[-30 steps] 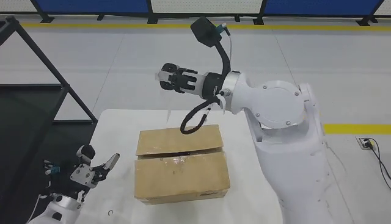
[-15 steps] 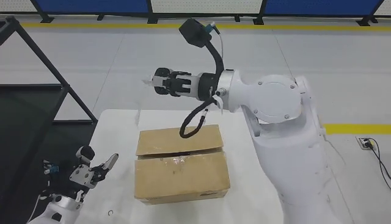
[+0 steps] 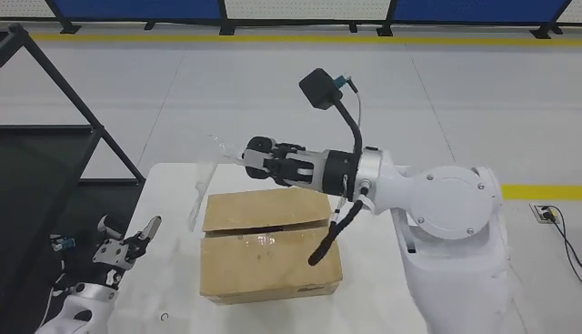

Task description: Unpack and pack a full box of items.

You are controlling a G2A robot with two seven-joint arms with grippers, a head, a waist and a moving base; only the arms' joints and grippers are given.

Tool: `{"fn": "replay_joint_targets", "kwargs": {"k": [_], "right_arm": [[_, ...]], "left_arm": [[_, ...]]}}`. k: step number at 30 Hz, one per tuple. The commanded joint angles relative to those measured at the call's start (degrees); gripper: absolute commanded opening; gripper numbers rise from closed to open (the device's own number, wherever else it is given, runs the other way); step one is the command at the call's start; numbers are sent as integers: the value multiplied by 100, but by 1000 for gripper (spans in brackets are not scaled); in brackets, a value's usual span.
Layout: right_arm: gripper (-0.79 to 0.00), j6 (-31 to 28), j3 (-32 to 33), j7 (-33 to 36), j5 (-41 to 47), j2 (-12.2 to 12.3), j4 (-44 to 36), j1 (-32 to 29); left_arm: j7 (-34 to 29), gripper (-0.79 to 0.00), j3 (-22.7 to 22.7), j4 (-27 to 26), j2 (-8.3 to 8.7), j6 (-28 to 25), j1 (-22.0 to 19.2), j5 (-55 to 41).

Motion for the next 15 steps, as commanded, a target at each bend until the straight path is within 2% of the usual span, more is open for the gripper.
{"fn": "replay_joint_targets", "kwargs": {"k": [1, 15], "right_arm": [[-785, 98, 36, 12, -15, 31, -104, -115], [-785, 404, 80, -370, -18, 217, -903, -1143]], "left_arm": [[4, 0, 24, -3, -4, 12, -19, 15], [-60, 0, 343, -203, -37, -44, -66, 210]]}}
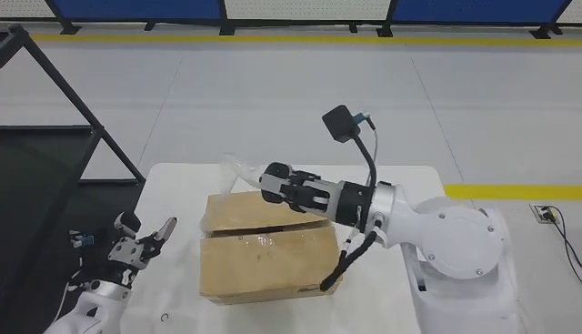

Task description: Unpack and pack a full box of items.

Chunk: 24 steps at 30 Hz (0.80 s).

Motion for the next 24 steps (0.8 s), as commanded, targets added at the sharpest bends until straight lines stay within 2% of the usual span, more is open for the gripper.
{"fn": "replay_joint_targets", "kwargs": {"k": [1, 9, 18, 24], "right_arm": [[-785, 77, 27, -87, -27, 26, -152, -168], [-785, 257, 135, -542, 430, 89, -480, -615], [-785, 564, 138, -609, 390, 197, -746, -852], [-785, 736, 196, -626, 340, 279, -934, -1119]], "left_arm": [[10, 0, 48, -62, -6, -9, -9, 17], [-84, 0, 279, -172, -22, -89, -90, 171], [-144, 0, 566, -226, -49, -145, -148, 311], [-194, 0, 797, -137, -66, 79, -301, 814]]}}
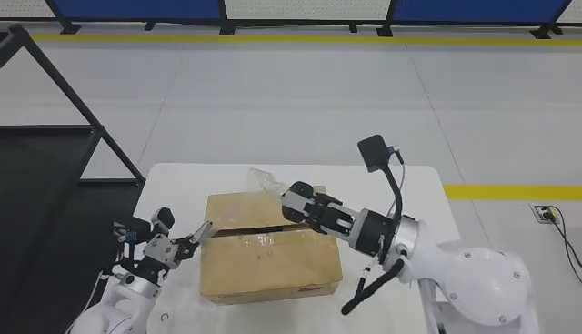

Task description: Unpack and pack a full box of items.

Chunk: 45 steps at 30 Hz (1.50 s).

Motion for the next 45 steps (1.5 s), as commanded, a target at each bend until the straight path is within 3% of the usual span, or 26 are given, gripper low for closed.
{"fn": "replay_joint_targets", "kwargs": {"k": [1, 32, 45], "right_arm": [[-785, 72, 26, -26, -4, 25, -43, -89], [-785, 762, 511, -483, 112, 394, -575, -1047], [-785, 879, 619, -433, 273, 543, -443, -1169]], "left_arm": [[6, 0, 102, 60, -10, 87, -58, 174], [-529, 0, 184, 333, -21, -54, -329, 218], [-614, 0, 252, 449, -28, -67, -425, 248]]}}
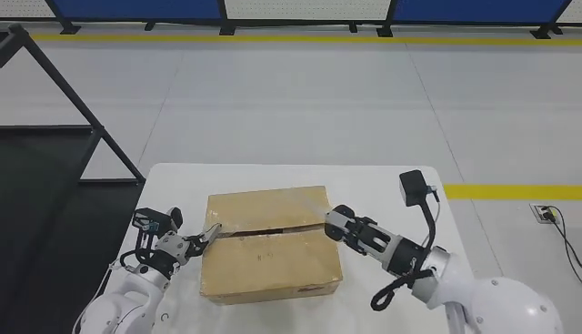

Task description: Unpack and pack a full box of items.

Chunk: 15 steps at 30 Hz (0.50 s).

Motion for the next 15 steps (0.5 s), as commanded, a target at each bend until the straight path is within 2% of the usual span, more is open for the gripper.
{"fn": "replay_joint_targets", "kwargs": {"k": [1, 8, 9, 10, 11, 12, 13, 15], "right_arm": [[-785, 68, 25, 52, 6, 26, 110, 34], [-785, 343, 63, 353, -143, 135, 564, 274], [-699, 388, 58, 397, -198, 153, 609, 321], [-576, 431, 54, 442, -219, 168, 669, 361], [-419, 494, 43, 506, -323, 190, 753, 396], [-142, 572, 49, 514, -399, 207, 798, 444], [0, 660, 63, 482, -443, 220, 847, 475], [0, 820, 71, 432, -570, 247, 898, 524]], "left_arm": [[-19, 0, 9, 27, -1, 1, -8, 1], [-78, 0, 14, 103, 1, -13, -40, 15], [-88, 0, 14, 113, 1, -18, -43, 18], [-93, 0, 14, 118, 1, -17, -47, 22], [-101, 0, 16, 123, 1, -20, -48, 20], [-109, 0, 16, 124, 2, -27, -51, 20], [-111, 0, 15, 127, 2, -30, -53, 19], [-121, 0, 15, 134, 2, -26, -56, 20]]}}
